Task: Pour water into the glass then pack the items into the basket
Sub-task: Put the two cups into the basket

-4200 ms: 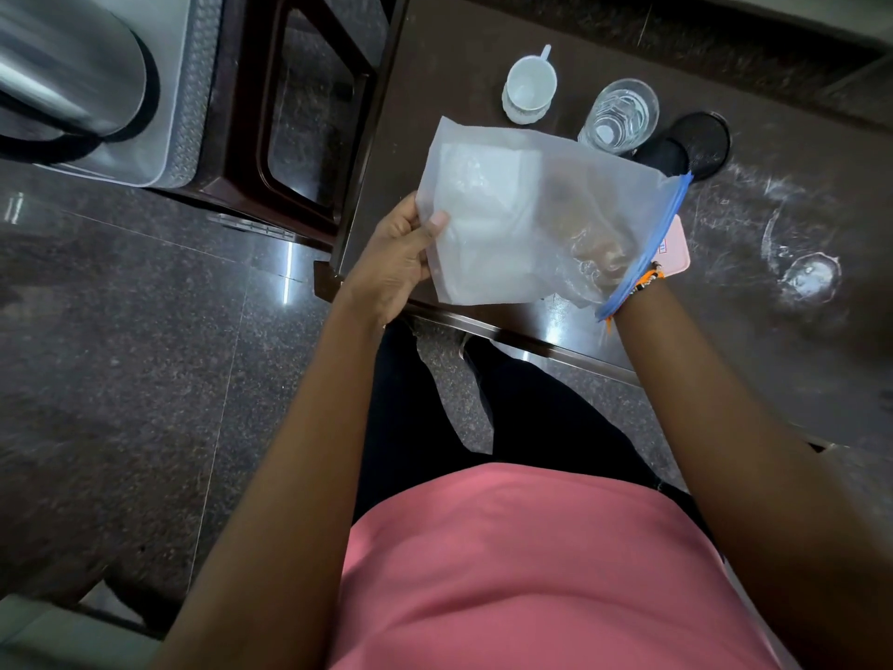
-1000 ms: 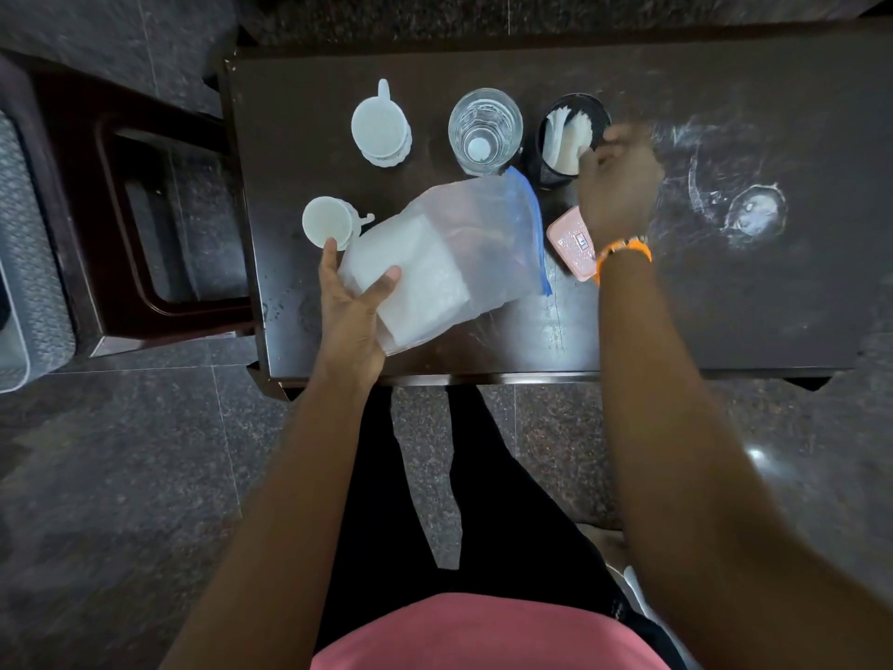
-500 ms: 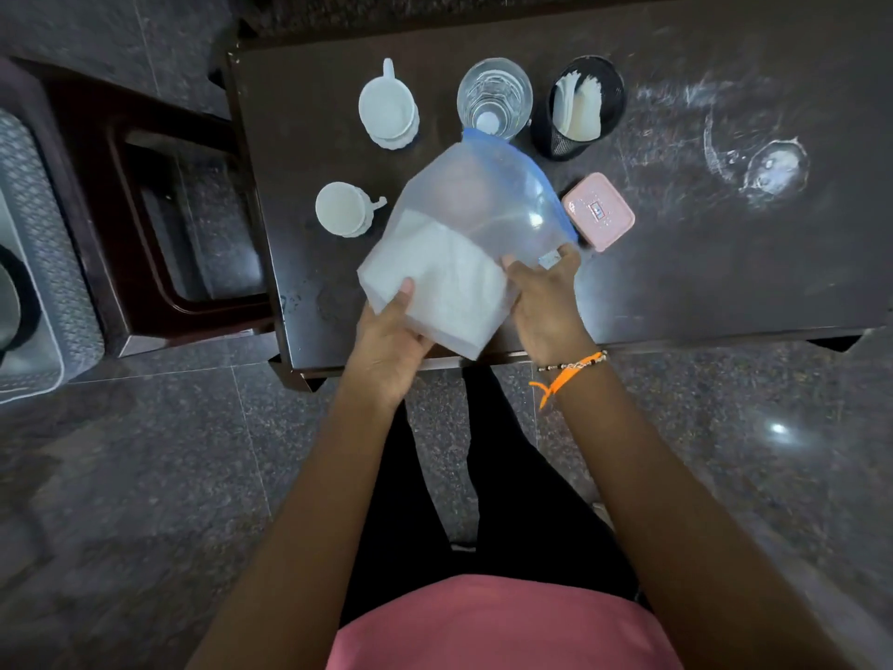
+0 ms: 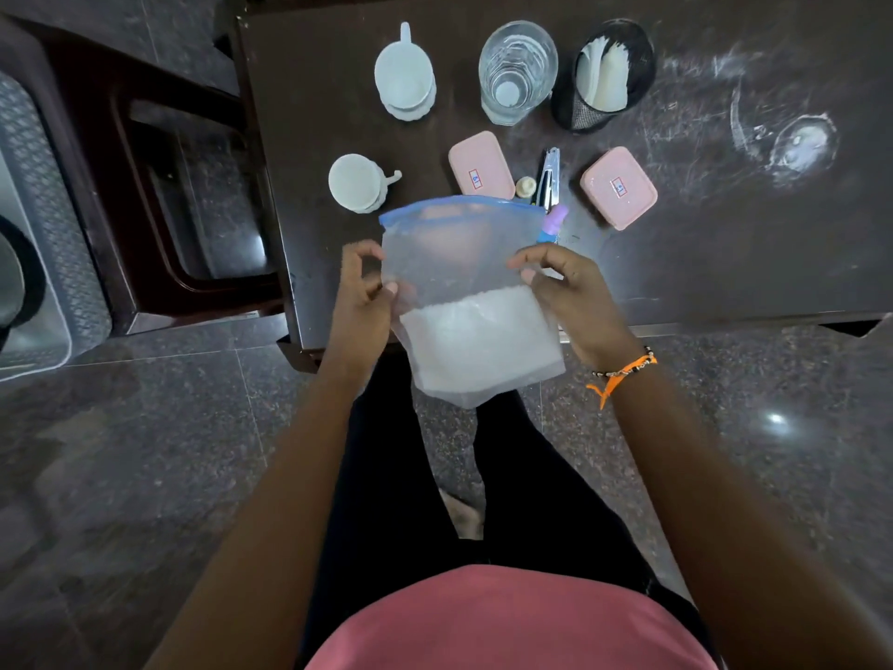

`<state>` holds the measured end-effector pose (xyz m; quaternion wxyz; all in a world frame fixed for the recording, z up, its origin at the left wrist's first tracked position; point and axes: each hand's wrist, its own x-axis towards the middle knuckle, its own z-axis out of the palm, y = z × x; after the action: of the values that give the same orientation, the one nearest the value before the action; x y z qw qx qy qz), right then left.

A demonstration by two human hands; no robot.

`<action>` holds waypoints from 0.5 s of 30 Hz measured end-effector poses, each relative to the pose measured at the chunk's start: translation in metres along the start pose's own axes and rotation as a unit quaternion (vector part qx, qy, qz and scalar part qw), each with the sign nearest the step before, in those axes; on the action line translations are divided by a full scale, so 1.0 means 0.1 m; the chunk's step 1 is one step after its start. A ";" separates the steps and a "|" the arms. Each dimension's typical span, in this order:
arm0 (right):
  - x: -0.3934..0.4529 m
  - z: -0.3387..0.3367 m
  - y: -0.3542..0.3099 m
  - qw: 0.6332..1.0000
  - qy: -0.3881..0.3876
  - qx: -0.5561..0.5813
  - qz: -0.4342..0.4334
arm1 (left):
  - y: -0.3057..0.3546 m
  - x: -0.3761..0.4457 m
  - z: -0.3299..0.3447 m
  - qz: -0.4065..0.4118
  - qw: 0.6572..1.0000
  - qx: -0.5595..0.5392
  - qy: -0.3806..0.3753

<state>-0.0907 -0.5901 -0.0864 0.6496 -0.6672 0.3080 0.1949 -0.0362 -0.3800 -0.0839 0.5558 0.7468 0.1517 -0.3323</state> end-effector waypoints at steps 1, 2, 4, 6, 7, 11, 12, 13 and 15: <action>-0.02 -0.01 0.00 0.999 -0.031 0.019 0.016 | -0.02 -0.01 0.01 0.000 1.000 0.004 -0.001; -0.04 -0.02 0.01 0.997 -0.059 0.021 0.032 | -0.04 -0.03 0.01 -0.011 1.000 0.004 -0.015; -0.02 -0.05 0.04 0.994 -0.086 -0.057 0.045 | -0.09 -0.05 -0.02 -0.065 0.995 0.015 -0.075; 0.02 -0.06 0.10 0.980 -0.087 -0.173 0.038 | -0.14 -0.03 -0.05 -0.109 0.981 0.095 -0.130; 0.04 -0.06 0.12 0.971 -0.082 -0.221 0.027 | -0.18 -0.03 -0.05 -0.106 0.968 0.178 -0.145; 0.12 -0.02 0.24 0.956 -0.036 -0.292 0.011 | -0.32 0.05 -0.02 -0.088 0.933 0.344 -0.066; 0.14 0.01 0.28 0.960 -0.041 -0.276 0.014 | -0.33 0.08 -0.04 -0.115 0.948 0.294 -0.032; 0.16 0.04 0.31 0.965 -0.043 -0.257 0.028 | -0.34 0.11 -0.07 -0.142 0.964 0.226 -0.004; 0.19 0.15 0.36 0.975 -0.047 -0.209 0.063 | -0.40 0.20 -0.13 -0.168 0.976 0.128 0.050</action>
<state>-0.0986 -0.5770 -0.1271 0.4957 -0.7578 0.2708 0.3266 -0.0413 -0.3576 -0.1248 0.3839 0.7913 0.2585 -0.3996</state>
